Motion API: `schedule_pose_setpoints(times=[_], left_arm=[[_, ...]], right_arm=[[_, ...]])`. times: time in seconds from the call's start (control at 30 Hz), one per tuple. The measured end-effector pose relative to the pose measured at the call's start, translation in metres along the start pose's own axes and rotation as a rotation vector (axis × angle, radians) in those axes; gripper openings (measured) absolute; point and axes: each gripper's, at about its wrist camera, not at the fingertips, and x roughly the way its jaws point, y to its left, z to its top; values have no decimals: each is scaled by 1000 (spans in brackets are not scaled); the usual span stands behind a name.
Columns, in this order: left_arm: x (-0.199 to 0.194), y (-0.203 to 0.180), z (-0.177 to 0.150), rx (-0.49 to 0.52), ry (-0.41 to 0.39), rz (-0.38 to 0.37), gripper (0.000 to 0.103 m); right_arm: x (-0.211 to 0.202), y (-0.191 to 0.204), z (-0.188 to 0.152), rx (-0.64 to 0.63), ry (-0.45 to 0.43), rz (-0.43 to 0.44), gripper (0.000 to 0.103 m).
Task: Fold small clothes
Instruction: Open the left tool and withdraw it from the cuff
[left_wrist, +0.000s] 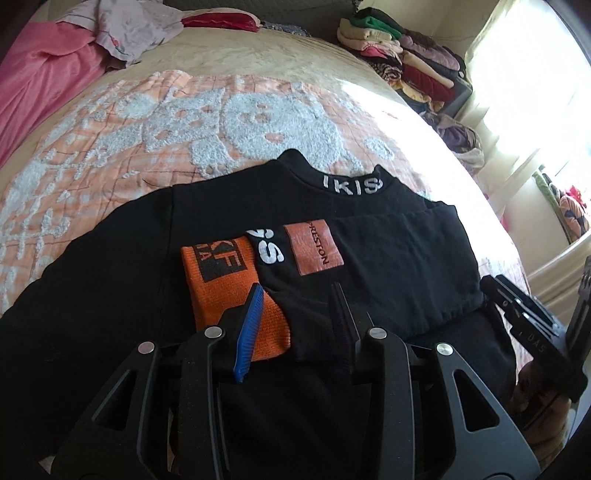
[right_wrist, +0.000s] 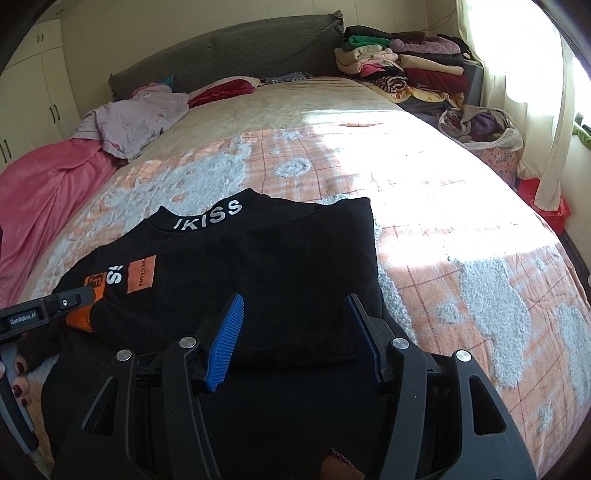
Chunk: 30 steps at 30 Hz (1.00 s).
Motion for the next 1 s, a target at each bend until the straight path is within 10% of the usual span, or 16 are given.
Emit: schedule_pose_setpoints(times=[0.6,1.0], left_arm=[[18,15,-20,20,56,26,29],[15,19,-24,33,23,-8,29]], right_arm=[[54,-9,-8,14,194,-45,64],[46,-8,-14,81,151,-86,66]])
